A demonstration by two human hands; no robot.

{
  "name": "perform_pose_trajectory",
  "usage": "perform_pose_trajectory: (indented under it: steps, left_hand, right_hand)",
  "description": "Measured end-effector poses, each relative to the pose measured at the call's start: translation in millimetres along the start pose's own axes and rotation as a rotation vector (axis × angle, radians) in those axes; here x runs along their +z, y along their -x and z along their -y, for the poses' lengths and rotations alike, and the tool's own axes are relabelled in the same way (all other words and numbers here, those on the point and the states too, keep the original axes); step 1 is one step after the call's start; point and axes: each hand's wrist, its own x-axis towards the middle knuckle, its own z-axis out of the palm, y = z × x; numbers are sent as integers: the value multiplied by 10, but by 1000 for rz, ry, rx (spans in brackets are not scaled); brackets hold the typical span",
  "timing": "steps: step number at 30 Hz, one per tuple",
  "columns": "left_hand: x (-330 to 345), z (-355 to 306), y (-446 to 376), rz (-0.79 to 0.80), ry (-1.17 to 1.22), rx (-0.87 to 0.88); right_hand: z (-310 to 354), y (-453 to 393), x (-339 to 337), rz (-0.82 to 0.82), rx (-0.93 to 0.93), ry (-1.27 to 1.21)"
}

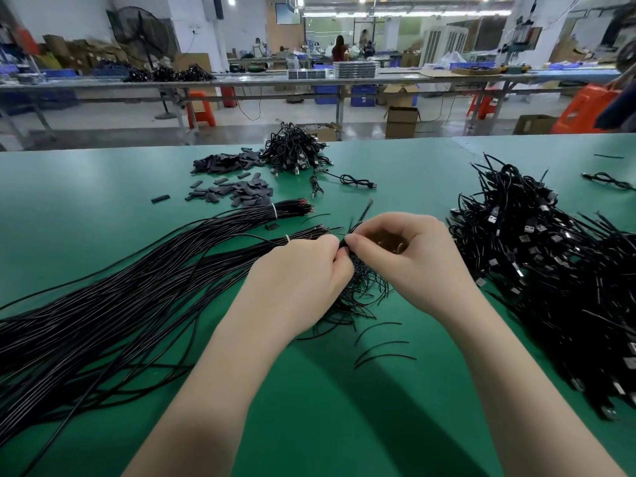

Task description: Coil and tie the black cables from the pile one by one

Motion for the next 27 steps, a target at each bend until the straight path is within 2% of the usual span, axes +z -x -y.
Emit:
perform_pose_trajectory:
  steps: [6, 9, 14, 17, 19, 21, 23, 25, 27]
  left_hand:
    - [-32, 9, 13, 13, -42, 53]
    - [-38, -16, 19, 72, -45, 78]
    - [-76, -65, 41, 229, -60, 91]
    - [-129, -156, 113, 304, -51, 118]
    - [-183, -239, 189, 371, 4, 178]
    - [-254, -320, 282, 510, 113, 285]
    - [-335, -359, 345, 613, 285, 389]
    - [-411, -367, 340, 587, 542, 409]
    - [-445, -358, 302, 503, 903, 312]
  right_hand:
    - [-1, -18, -84, -23, -4, 9]
    - [-4, -16, -127, -2, -4, 37]
    - [12, 12, -250, 114, -22, 130]
    - [28, 8, -409, 242, -11, 140]
    - [10, 9, -574, 412, 70, -12]
    - [-28, 32, -697, 619, 150, -204]
    - [-76, 54, -730, 742, 148, -404]
    - [-87, 59, -669, 717, 130, -663]
    - [-49, 35, -535, 600, 157, -908]
